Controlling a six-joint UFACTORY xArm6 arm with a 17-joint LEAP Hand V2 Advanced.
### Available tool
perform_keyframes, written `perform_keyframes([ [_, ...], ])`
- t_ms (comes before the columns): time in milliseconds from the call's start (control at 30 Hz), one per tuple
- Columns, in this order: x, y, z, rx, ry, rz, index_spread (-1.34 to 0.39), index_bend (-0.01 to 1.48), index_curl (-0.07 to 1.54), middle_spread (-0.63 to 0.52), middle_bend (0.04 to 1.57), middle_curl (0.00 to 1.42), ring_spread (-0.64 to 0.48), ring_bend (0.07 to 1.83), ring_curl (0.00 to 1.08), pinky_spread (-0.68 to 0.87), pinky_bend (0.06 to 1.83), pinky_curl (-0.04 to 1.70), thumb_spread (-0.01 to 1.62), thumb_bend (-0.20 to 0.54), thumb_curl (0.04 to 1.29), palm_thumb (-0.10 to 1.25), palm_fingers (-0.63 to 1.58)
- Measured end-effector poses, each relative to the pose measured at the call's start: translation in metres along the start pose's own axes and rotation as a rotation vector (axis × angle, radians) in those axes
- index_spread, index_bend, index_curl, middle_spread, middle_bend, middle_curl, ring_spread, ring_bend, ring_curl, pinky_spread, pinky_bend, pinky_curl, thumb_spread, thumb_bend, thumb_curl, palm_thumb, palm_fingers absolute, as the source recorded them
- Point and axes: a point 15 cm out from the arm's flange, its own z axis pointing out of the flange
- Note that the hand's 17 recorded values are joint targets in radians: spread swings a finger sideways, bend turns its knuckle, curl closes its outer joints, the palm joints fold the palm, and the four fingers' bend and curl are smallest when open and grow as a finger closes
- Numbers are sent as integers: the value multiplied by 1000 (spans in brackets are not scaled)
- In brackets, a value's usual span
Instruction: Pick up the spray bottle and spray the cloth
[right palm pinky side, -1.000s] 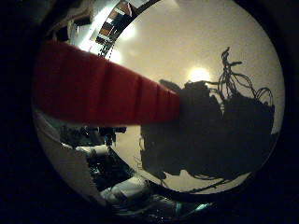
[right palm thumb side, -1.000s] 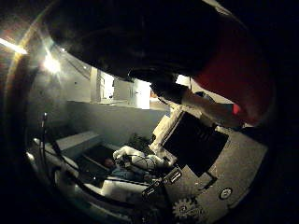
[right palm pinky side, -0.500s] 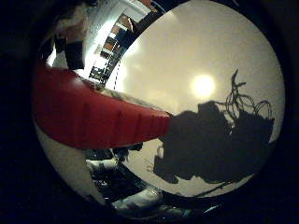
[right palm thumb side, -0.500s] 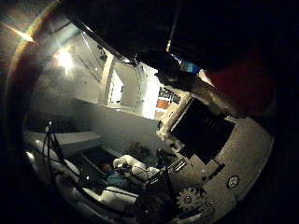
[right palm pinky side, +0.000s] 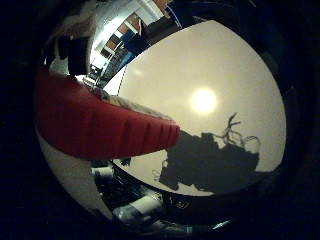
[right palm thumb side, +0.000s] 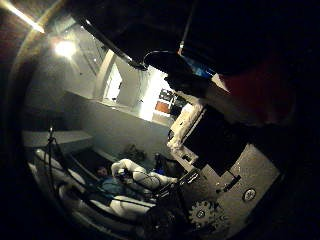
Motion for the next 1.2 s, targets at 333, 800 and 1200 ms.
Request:
perform_keyframes([
  [333,-48,12,14,-146,306,-98,-245,1102,995,-149,1343,900,-245,1326,877,-175,1138,1146,1117,-13,445,1062,1097],
  [800,-115,5,102,-463,734,-230,-236,1116,971,-147,1356,877,-239,1334,870,-187,1115,1182,1124,-15,440,1057,1099],
  [1200,-160,16,182,-614,1056,-409,-235,1118,965,-146,1363,868,-238,1338,866,-201,1111,1192,1132,-13,437,1040,1097],
])
